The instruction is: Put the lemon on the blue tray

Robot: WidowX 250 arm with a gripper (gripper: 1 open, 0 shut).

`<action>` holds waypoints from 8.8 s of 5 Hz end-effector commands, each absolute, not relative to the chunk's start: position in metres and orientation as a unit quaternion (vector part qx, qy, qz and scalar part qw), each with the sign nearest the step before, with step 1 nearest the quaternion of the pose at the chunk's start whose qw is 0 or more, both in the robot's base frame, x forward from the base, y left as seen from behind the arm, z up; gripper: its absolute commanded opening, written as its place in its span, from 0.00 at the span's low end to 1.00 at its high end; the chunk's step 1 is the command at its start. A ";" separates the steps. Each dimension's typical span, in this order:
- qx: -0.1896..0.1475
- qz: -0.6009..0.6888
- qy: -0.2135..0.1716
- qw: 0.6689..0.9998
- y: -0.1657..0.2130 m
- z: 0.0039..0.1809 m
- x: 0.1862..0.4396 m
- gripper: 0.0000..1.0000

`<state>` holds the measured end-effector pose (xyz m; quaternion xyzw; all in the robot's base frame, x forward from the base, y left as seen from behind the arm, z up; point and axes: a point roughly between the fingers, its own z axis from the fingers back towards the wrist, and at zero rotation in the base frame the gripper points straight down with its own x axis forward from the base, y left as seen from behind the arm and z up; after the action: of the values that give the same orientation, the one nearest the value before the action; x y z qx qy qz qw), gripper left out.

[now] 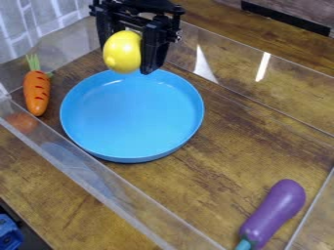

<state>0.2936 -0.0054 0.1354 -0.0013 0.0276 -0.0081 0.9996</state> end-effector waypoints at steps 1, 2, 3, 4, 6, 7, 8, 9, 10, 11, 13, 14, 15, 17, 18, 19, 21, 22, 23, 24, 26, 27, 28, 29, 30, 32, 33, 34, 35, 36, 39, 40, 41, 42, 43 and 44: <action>0.002 -0.038 0.036 0.999 -0.002 0.121 0.298 0.00; 0.004 -0.039 0.045 0.998 -0.011 0.102 0.303 0.00; 0.009 -0.037 0.053 0.998 -0.020 0.070 0.305 0.00; 0.009 -0.045 0.055 0.997 -0.019 0.042 0.307 0.00; 0.007 -0.020 0.024 0.999 -0.005 0.050 0.329 0.00; 0.006 -0.046 0.015 0.999 0.003 0.063 0.331 0.00; 0.005 -0.071 0.004 0.997 0.012 0.080 0.335 0.00; 0.003 -0.044 -0.012 0.999 0.005 0.102 0.340 0.00; -0.002 0.003 -0.032 0.999 0.008 0.128 0.357 0.00; -0.006 -0.010 -0.025 1.000 0.020 0.125 0.360 0.00; -0.002 -0.009 0.016 1.000 0.048 0.113 0.355 0.00; 0.000 0.008 0.032 0.999 0.062 0.110 0.357 0.00; 0.003 0.012 0.043 0.999 0.060 0.094 0.352 0.00; 0.000 0.008 0.057 0.998 0.044 0.078 0.338 0.00; -0.003 0.018 0.059 0.998 0.032 0.077 0.336 0.00; -0.007 0.022 0.060 0.998 0.015 0.079 0.334 0.00; -0.026 0.069 0.063 0.995 0.010 0.079 0.339 1.00; -0.034 0.098 0.061 0.993 0.013 0.078 0.344 1.00; -0.040 0.098 0.061 0.992 0.010 0.087 0.344 1.00; -0.043 0.098 0.061 0.992 0.008 0.096 0.345 1.00; -0.043 0.048 0.069 0.996 -0.012 0.080 0.346 1.00; -0.043 0.026 0.074 0.996 -0.021 0.073 0.345 1.00; -0.046 0.028 0.079 0.995 -0.015 0.066 0.344 1.00; -0.046 0.032 0.082 0.995 -0.009 0.063 0.340 0.00; -0.043 0.020 0.084 0.995 -0.012 0.053 0.335 0.00; -0.048 0.034 0.072 0.996 -0.018 0.046 0.335 0.00; -0.053 0.059 0.065 0.995 -0.020 0.044 0.335 0.00; -0.058 0.084 0.048 0.994 -0.010 0.071 0.346 0.00; -0.061 0.100 0.040 0.992 -0.005 0.084 0.348 0.00; -0.070 0.108 0.021 0.991 0.003 0.110 0.346 0.00; -0.067 0.085 0.023 0.994 0.018 0.093 0.362 0.00; -0.059 0.076 0.036 0.995 0.025 0.085 0.371 0.00; -0.055 0.070 0.042 0.995 0.033 0.076 0.370 0.00; -0.051 0.065 0.049 0.995 0.042 0.068 0.369 0.00; -0.046 0.059 0.055 0.996 0.051 0.059 0.367 0.00; -0.041 0.067 0.061 0.995 0.058 0.057 0.368 0.00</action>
<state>0.3589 0.0483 0.0407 -0.0462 0.0901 0.0602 0.9930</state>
